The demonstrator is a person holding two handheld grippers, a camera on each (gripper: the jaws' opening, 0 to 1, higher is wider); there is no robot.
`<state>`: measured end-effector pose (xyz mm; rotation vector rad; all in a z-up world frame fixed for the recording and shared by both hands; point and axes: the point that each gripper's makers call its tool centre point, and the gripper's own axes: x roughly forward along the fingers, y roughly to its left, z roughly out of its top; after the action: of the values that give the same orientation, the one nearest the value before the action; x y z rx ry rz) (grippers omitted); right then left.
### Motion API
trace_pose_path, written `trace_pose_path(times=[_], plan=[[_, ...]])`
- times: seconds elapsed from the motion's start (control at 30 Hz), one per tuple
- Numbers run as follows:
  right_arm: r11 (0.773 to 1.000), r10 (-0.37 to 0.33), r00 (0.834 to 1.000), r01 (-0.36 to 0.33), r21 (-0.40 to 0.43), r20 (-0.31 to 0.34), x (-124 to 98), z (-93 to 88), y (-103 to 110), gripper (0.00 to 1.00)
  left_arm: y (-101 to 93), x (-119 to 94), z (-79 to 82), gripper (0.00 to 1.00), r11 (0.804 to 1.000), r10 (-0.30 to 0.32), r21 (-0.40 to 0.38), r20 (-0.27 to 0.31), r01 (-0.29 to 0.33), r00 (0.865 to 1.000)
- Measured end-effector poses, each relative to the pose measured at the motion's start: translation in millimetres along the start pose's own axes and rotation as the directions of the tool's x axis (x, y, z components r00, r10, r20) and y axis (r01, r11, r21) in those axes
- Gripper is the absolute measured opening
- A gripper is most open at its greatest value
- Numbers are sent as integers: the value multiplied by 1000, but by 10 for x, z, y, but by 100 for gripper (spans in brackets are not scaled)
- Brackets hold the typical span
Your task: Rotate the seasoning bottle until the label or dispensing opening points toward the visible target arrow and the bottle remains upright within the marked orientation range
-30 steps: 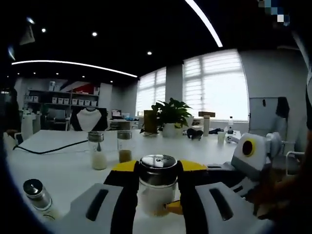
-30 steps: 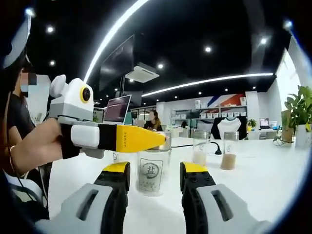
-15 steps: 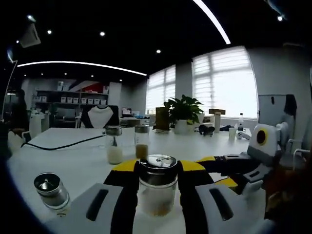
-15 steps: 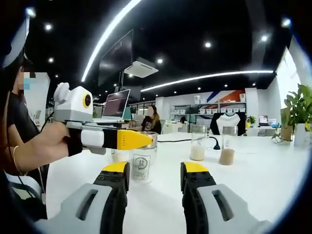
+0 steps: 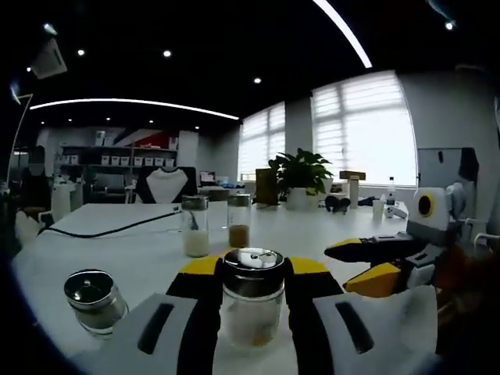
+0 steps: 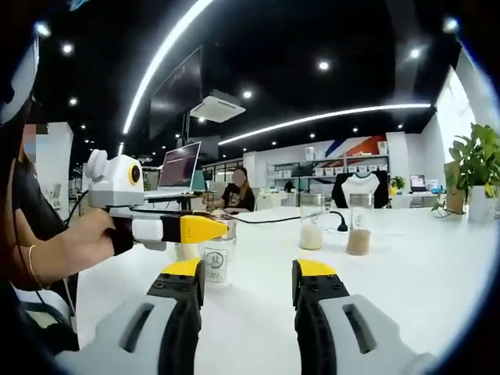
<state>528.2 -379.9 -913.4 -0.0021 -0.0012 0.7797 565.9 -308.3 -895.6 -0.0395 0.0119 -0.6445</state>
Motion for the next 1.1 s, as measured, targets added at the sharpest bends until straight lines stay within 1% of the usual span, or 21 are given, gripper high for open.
trace_pose_path(times=[0.2,0.3,0.33,0.37,0.5,0.6,0.63,0.7,0.73,0.8,0.83,0.9,0.97,1.1], plan=[[1000,-1,1000,1,-4,-13,-5,10,-9,43,70,-11,-27,32,1000,10,-6,16,-10,1000],[1000,2,1000,-2,-9,-9,4,35,-4,43,79,-17,-106,32,1000,12,3,-11,-12,1000],[1000,3,1000,-3,-9,-8,6,40,-2,43,93,-29,-96,32,1000,11,-10,15,-11,1000],[1000,4,1000,-4,-9,-7,9,46,3,43,109,-45,-120,32,1000,8,-8,7,-8,1000],[1000,14,1000,-14,-8,-9,21,27,10,43,130,-51,-139,33,1000,-1,-7,7,1,1000],[1000,23,1000,-23,-6,-18,26,6,24,43,144,-54,-146,33,1000,-20,-11,6,21,1000],[1000,12,1000,-12,-4,-16,22,5,10,43,137,-59,-152,33,999,-41,-9,1,41,999],[1000,4,1000,-4,-14,-14,16,10,-5,42,156,-69,-155,36,999,-41,-17,-3,41,999],[1000,6,1000,-6,-13,-15,14,11,-5,42,210,-97,-199,40,999,-14,32,-47,16,999],[1000,8,1000,-8,-4,-13,9,14,-12,42,240,-115,-213,45,997,7,74,-76,-1,997],[1000,7,1000,-7,-4,-14,7,11,-16,42,220,-115,-184,46,997,1,76,-67,4,998],[1000,5,1000,-5,-6,-18,4,0,-29,42,189,-124,-180,43,995,-13,94,-77,20,997],[1000,5,1000,-5,-2,-20,2,-8,-36,42,170,-140,-165,42,992,-3,126,-86,14,996],[1000,0,1000,0,2,-17,-12,-6,-52,42,187,-176,-160,42,991,4,130,-95,8,995]])
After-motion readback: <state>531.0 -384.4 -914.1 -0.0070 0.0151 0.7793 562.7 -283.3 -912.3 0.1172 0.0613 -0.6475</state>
